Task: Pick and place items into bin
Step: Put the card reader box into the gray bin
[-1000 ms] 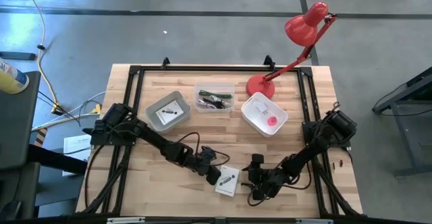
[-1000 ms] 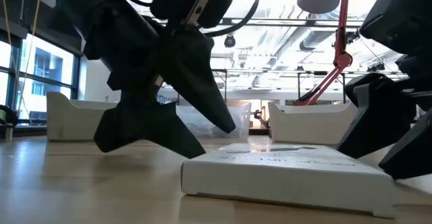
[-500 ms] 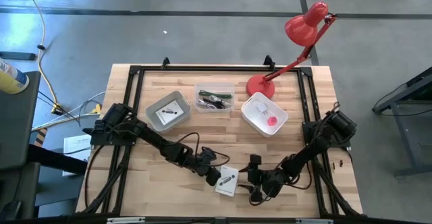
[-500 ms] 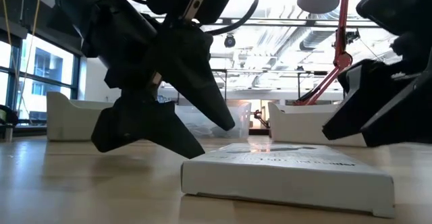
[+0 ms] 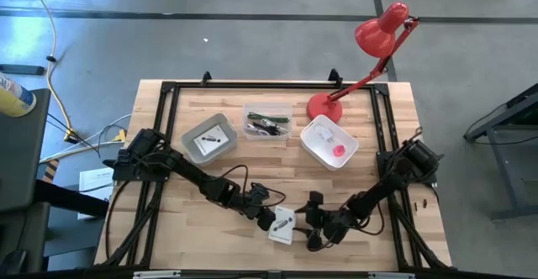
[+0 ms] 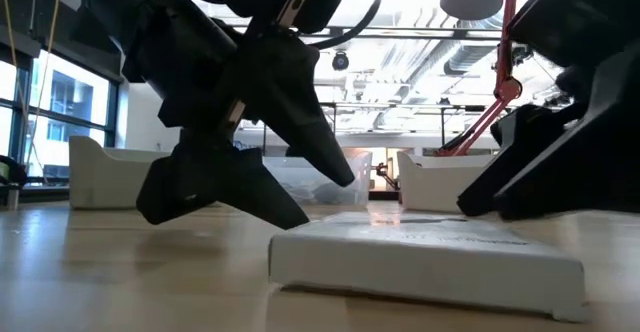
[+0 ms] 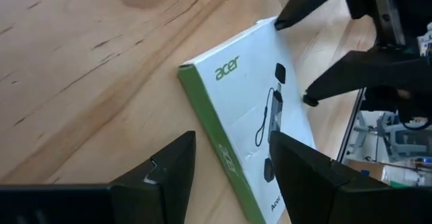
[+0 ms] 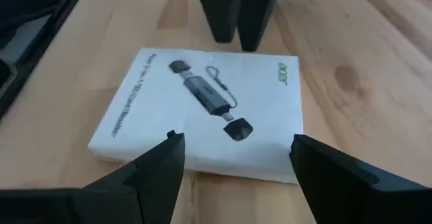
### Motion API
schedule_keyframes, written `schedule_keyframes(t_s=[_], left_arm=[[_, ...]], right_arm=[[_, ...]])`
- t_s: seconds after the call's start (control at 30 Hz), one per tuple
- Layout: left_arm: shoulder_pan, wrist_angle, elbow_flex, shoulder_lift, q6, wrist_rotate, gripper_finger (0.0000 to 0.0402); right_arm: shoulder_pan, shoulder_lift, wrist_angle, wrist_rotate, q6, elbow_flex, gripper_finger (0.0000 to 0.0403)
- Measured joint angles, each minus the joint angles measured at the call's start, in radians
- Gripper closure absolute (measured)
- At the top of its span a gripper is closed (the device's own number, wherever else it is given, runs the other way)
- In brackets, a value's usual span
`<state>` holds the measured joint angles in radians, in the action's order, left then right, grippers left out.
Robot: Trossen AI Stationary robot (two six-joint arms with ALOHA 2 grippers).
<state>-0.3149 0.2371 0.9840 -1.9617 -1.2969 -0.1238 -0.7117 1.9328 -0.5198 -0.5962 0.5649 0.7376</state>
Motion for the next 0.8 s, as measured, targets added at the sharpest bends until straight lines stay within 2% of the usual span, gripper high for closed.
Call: schedule_keyframes(t_s=[0.27,0.53,0.8], left_arm=[[-0.035,-0.001,0.000,0.000,-0.088,-0.005,0.0222],[-0.080,-0.046,0.001,0.002,-0.182,-0.064,0.0222],[-0.078,-0.045,0.001,0.002,-0.201,-0.086,0.0222]], right_arm=[[-0.010,0.051,-0.019,-0.024,0.030,0.004,0.0144],[-0.011,0.055,0.002,-0.034,0.012,0.004,0.0144],[-0.028,0.100,-0.023,-0.064,0.053,0.004,0.0144]])
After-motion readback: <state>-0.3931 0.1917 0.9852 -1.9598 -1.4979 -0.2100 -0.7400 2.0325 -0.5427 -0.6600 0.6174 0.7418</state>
